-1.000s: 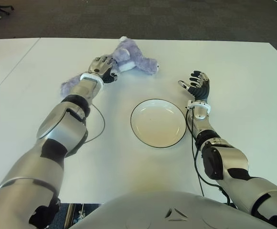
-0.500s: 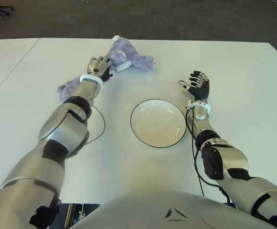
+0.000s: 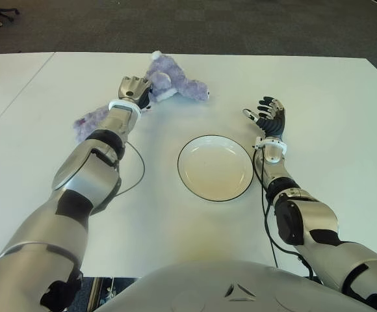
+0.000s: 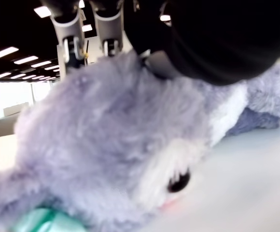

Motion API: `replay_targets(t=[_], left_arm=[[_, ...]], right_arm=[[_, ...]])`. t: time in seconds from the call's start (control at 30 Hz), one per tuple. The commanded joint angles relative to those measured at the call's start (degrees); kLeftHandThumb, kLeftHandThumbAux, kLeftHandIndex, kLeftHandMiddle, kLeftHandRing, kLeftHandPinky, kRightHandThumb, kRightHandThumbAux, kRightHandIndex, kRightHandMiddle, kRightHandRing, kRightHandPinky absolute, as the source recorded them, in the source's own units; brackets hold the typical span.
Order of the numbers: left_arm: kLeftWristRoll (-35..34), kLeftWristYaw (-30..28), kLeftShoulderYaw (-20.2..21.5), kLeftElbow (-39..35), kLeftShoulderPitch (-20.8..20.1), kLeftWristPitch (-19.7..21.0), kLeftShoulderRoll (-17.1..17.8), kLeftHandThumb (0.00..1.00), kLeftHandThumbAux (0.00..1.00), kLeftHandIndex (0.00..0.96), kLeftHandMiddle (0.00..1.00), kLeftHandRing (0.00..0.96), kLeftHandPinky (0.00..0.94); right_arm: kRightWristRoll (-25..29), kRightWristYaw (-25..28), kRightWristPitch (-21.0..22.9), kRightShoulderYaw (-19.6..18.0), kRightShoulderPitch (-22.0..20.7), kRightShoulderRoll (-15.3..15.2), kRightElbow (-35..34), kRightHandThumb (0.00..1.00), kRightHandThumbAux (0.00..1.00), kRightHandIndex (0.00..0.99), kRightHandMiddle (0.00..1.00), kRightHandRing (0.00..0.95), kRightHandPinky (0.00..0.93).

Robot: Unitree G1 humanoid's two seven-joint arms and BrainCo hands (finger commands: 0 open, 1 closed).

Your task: Put the doll into the plate.

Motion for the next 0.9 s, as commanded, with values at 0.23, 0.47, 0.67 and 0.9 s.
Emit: replay_targets(t=[0.23, 0.47, 0.67, 0.9], left_arm=[[-1.1, -10.6, -3.1, -20.6, 19.1, -13.7, 8.9, 0.939, 0.651, 0.378, 0.506, 0.530, 0.616], [-4.7, -22.0, 1.2, -43.6, 26.9, -11.4, 19.5, 0.840, 0.661, 0.412, 0.571, 0.710, 0.732], [-7.3, -30.1, 5.3, -57.6, 33.1, -8.1, 23.7, 0.712, 0.689, 0.437, 0.723, 0.739, 0.756], [-16.1, -42.5, 11.3, -81.1, 42.8, -2.1, 28.5, 0.710, 0.688, 0.439, 0.742, 0.756, 0.742]], right_arm=[[1.0, 0.9, 4.1, -0.2, 13.6, 3.1, 7.4, 0.000, 0.844, 0.251, 0.303, 0.308, 0.300], [0.8, 0.2, 4.0, 0.0, 13.6, 3.2, 7.4, 0.000, 0.831, 0.252, 0.309, 0.312, 0.300], [0.3, -0.4, 4.0, 0.5, 13.7, 3.0, 7.4, 0.000, 0.808, 0.250, 0.312, 0.315, 0.297], [0.5, -0.2, 4.0, 0.4, 13.7, 2.9, 7.4, 0.000, 0.791, 0.254, 0.315, 0.316, 0.294]])
